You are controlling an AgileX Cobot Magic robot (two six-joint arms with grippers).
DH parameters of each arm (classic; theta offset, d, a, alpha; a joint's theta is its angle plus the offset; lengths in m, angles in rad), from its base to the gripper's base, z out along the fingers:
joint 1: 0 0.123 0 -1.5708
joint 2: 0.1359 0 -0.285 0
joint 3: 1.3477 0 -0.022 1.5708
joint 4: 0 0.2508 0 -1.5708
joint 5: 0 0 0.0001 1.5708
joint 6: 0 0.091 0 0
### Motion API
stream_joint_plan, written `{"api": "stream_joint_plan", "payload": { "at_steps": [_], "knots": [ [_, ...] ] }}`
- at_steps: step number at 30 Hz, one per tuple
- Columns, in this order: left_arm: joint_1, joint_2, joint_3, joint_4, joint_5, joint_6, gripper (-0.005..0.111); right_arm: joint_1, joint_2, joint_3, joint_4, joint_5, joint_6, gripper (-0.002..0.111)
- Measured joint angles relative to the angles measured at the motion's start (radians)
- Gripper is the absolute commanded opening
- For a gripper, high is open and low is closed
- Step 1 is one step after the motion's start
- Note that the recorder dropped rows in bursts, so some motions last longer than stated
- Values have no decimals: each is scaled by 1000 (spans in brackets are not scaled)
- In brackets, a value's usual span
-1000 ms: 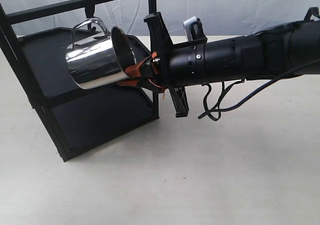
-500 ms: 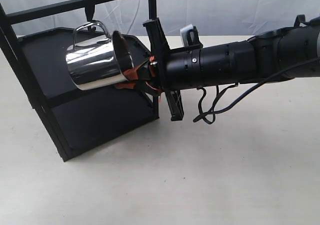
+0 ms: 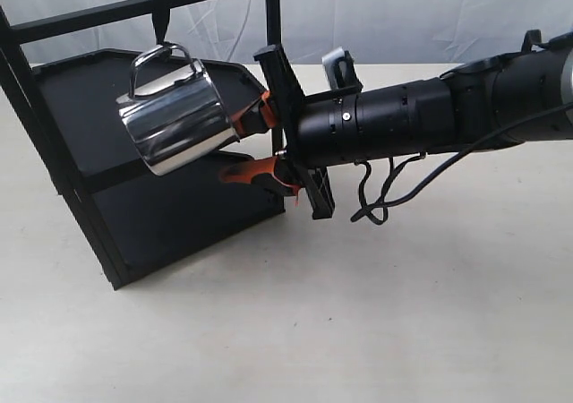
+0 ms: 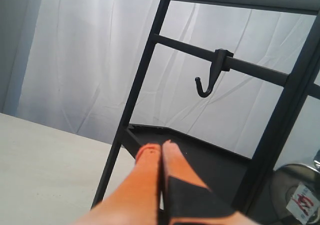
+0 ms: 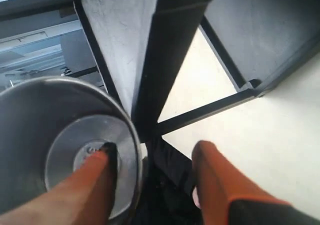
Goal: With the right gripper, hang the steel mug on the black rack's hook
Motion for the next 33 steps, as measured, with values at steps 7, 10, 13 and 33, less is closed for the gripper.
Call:
{"api": "stream_joint_plan", "payload": {
  "at_steps": [7, 10, 13, 33],
  "knots": [
    [0, 0, 0, 0, 0, 0, 0, 0, -20, 0, 0, -52, -14, 48],
    [0, 0, 0, 0, 0, 0, 0, 0, -53, 0, 0, -89, -25, 48],
    [0, 0, 0, 0, 0, 0, 0, 0, -88, 0, -12, -125, -30, 48],
    [0, 0, 0, 0, 0, 0, 0, 0, -380, 0, -822, -331, 360, -1]
  ]
}}
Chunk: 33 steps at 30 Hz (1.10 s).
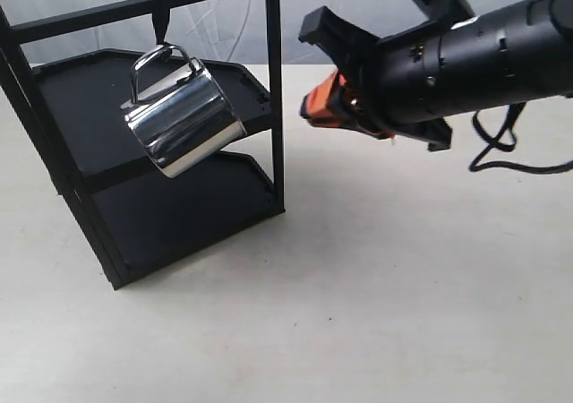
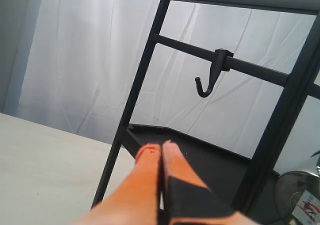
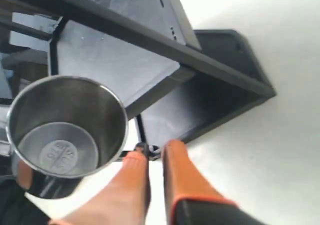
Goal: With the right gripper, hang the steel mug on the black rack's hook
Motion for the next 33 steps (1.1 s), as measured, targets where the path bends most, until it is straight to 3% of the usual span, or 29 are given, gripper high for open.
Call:
{"api": "stream_joint_plan", "payload": {
  "at_steps": [7, 13, 19, 27, 33],
  "knots": [
    [0, 0, 0, 0, 0, 0, 0, 0, -208, 0, -565, 96, 206, -1],
    [0, 0, 0, 0, 0, 0, 0, 0, -411, 70, -818, 115, 293, -1],
    [0, 0, 0, 0, 0, 0, 0, 0, -581, 192, -875, 144, 311, -1],
    [0, 0, 0, 0, 0, 0, 0, 0, -682, 210, -884, 247, 314, -1],
    [0, 0, 0, 0, 0, 0, 0, 0, -692, 224, -978, 135, 314, -1]
  ]
}}
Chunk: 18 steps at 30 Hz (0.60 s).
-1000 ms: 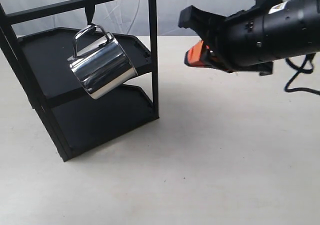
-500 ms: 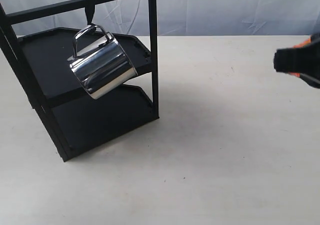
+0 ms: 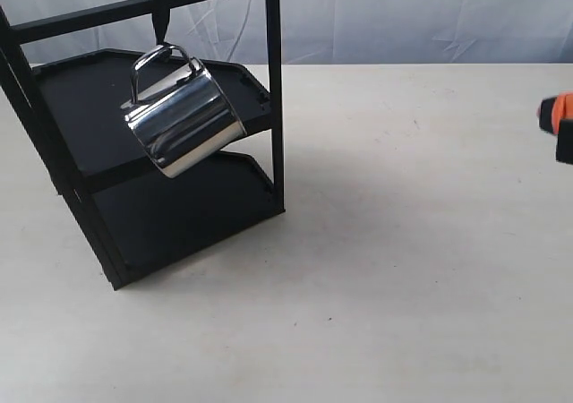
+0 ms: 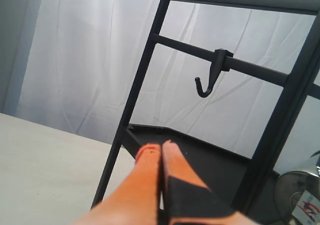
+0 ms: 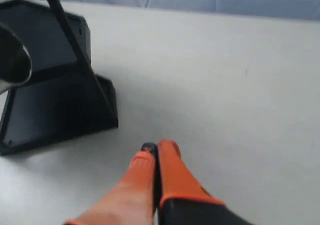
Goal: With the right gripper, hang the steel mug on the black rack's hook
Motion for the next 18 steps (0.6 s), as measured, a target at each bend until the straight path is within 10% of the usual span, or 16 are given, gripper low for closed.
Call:
{"api": "stream_joint_plan", "payload": {
  "at_steps": [7, 18],
  "knots": [
    [0, 0, 0, 0, 0, 0, 0, -2, -93, 228, -193, -436, -3, -1],
    [0, 0, 0, 0, 0, 0, 0, -237, -370, 576, -124, -557, -4, -1]
  ]
}}
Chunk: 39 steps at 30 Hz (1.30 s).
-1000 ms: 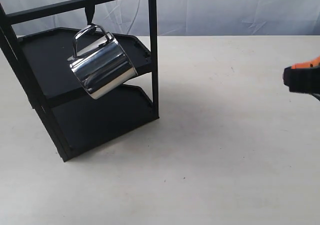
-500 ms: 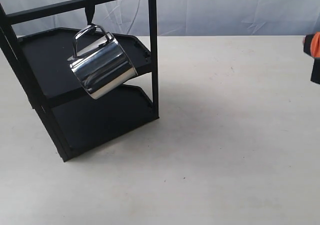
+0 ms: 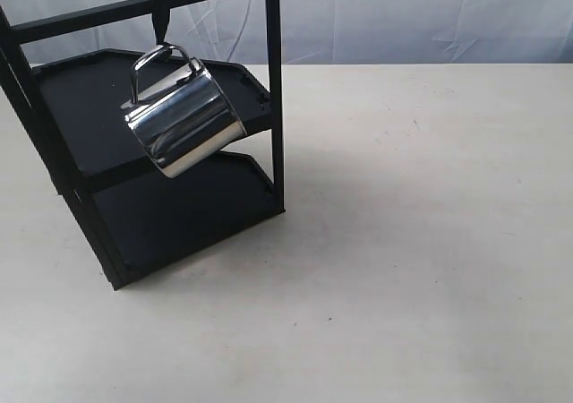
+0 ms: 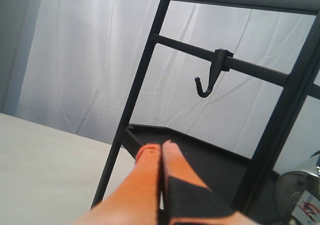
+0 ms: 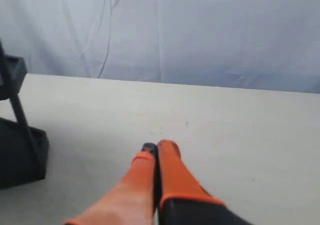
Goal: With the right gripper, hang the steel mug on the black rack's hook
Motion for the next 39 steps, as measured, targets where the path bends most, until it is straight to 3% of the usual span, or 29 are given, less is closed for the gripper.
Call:
{"api": "stream_joint_plan", "payload": {
  "at_steps": [6, 10, 18, 39],
  "knots": [
    [0, 0, 0, 0, 0, 0, 0, -104, -183, 23, 14, 170, 0, -1],
    [0, 0, 0, 0, 0, 0, 0, -116, -216, 37, 20, 253, 0, -1],
    [0, 0, 0, 0, 0, 0, 0, -116, -270, 137, 83, 198, 0, -1],
    [0, 0, 0, 0, 0, 0, 0, -116, -312, 141, 134, 210, -130, -1]
  ]
}}
